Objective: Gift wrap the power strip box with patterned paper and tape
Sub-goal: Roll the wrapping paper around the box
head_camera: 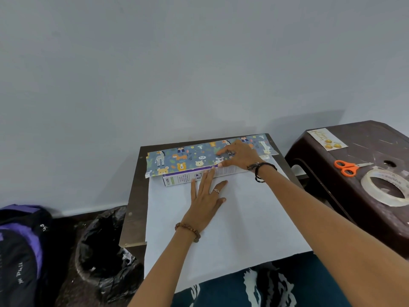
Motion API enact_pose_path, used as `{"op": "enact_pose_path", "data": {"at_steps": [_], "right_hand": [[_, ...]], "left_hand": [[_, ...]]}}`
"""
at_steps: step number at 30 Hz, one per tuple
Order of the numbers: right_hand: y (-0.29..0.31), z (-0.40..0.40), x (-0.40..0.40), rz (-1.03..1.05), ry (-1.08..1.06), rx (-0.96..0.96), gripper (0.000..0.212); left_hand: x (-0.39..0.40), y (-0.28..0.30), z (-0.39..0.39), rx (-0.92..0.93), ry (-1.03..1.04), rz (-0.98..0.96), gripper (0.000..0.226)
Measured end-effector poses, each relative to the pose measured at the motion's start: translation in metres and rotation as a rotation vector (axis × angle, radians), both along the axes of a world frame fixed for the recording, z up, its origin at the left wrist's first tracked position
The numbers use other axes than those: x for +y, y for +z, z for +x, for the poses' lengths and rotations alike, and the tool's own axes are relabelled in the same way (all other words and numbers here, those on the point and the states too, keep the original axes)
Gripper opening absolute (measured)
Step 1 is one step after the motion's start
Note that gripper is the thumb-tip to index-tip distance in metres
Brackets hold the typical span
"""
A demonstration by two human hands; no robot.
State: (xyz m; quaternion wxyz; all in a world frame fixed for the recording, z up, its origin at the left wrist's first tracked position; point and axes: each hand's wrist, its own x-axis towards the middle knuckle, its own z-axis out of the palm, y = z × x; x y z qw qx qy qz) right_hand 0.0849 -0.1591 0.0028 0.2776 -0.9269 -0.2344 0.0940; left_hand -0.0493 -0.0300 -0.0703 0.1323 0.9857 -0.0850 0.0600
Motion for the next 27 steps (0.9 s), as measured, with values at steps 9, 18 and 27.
{"op": "enact_pose_path", "data": {"at_steps": [9,18,27], "right_hand": [[-0.007,0.0,0.01,0.002,-0.159,-0.211,0.029],[0.007,-0.007,0.005,0.071,-0.113,-0.38,0.027],[0.016,-0.011,-0.007,0.114,-0.075,-0.29,0.026]], "left_hand": [[-0.001,0.001,0.002,0.027,0.025,-0.028,0.054],[0.001,0.026,0.014,-0.124,0.156,0.101,0.065],[0.013,0.042,0.037,-0.023,0.124,0.205,0.065]]}}
